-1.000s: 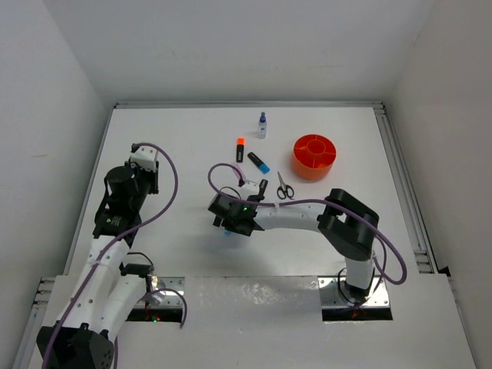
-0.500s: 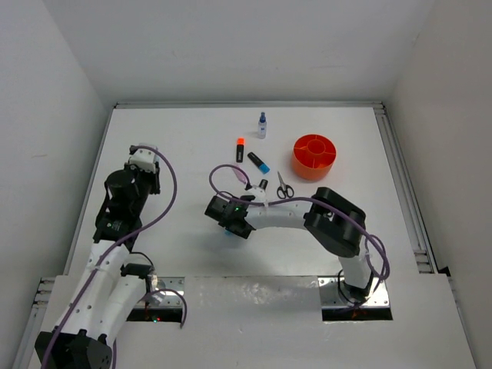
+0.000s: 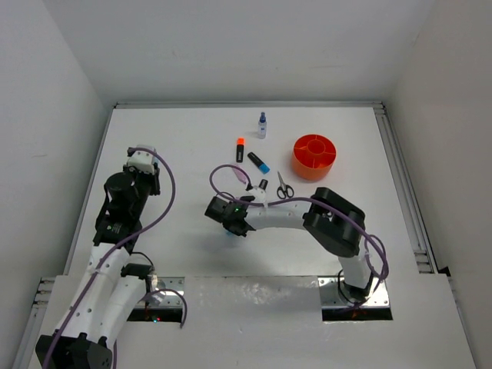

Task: Sort the stationery into containers
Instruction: Close the pen cap on the pen.

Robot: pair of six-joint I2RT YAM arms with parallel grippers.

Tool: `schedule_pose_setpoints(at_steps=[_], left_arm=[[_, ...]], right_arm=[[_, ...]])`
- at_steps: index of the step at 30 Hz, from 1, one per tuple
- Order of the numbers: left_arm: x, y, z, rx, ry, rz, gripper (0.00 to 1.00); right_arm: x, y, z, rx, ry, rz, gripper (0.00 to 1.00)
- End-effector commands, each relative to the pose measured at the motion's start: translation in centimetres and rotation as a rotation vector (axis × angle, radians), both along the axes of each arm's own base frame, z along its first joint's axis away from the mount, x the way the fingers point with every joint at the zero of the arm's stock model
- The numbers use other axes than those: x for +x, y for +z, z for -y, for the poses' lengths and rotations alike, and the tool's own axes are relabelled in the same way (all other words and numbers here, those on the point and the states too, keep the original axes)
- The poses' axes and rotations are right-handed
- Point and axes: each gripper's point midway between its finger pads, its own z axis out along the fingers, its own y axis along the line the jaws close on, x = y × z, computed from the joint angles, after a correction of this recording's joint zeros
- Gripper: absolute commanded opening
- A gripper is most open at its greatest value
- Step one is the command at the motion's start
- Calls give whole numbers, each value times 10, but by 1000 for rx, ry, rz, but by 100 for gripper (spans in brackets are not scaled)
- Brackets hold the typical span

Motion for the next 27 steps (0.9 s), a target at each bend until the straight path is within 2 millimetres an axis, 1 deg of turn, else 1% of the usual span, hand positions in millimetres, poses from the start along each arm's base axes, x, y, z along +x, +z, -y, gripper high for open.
schedule_pose_setpoints(at_steps=[1,2,3,4,5,6,7,8,9,10,11,12,13,14,15,16,17,18,19,20,21,22,23,24,25,26,27], left_arm=[[2,15,10,-39,-38,63,0],[3,15,16,-48,-67,65,0],[2,15,25,-60,-121,63,0],[1,16,32,-71,-154,63,0],[0,18,37,-78,-185,66,0],[-2,21,50,-92,-257,68,0],[-3,24,57,-114,-291,69,0],[-4,28,63,-140,-316,71,0],[-4,36,72,-168,-358,71,0],[-5,40,78,-193,-391,63,0],[-7,43,86,-207,-433,50,0],[-9,54,101,-258,-507,40,0],[-10,60,114,-287,-583,28,0],[-13,66,125,-345,-621,15,0],[-14,75,135,-405,-658,15,0],[-12,86,147,-430,-714,29,0],[-15,92,161,-475,-748,17,0],[-13,100,169,-482,-769,32,0],[-6,108,180,-476,-774,37,0],[-2,114,186,-458,-777,53,0],[1,115,191,-432,-777,45,0],[12,123,197,-404,-767,55,0],[19,119,200,-351,-734,53,0],[24,121,202,-329,-723,59,0],[32,124,205,-313,-703,63,0],[34,125,207,-290,-705,71,0],[35,131,210,-286,-711,80,0]], right_arm=[[13,29,15,-11,-5,113,0],[14,31,22,-25,16,138,0],[23,44,14,22,39,199,0],[31,76,18,27,102,286,0],[37,88,21,41,132,352,0],[42,107,24,59,149,412,0],[51,150,37,61,205,514,0],[59,172,38,114,236,596,0],[65,198,44,78,326,685,0],[80,223,59,89,322,753,0],[82,258,67,122,343,839,0],[94,303,80,111,355,964,0],[98,318,84,92,379,1005,0],[104,330,91,20,418,1042,0],[112,343,98,-10,419,1068,0],[116,365,97,-7,426,1110,0],[120,376,98,-36,441,1134,0],[126,401,103,-31,411,1177,0],[132,405,102,-43,409,1180,0],[138,414,104,-47,391,1190,0],[140,423,104,-47,377,1202,0],[142,445,105,-38,356,1236,0],[150,444,103,-59,340,1230,0],[152,448,103,-67,334,1240,0],[154,459,103,-60,314,1271,0],[157,459,103,-67,304,1277,0],[160,457,102,-66,293,1275,0]])
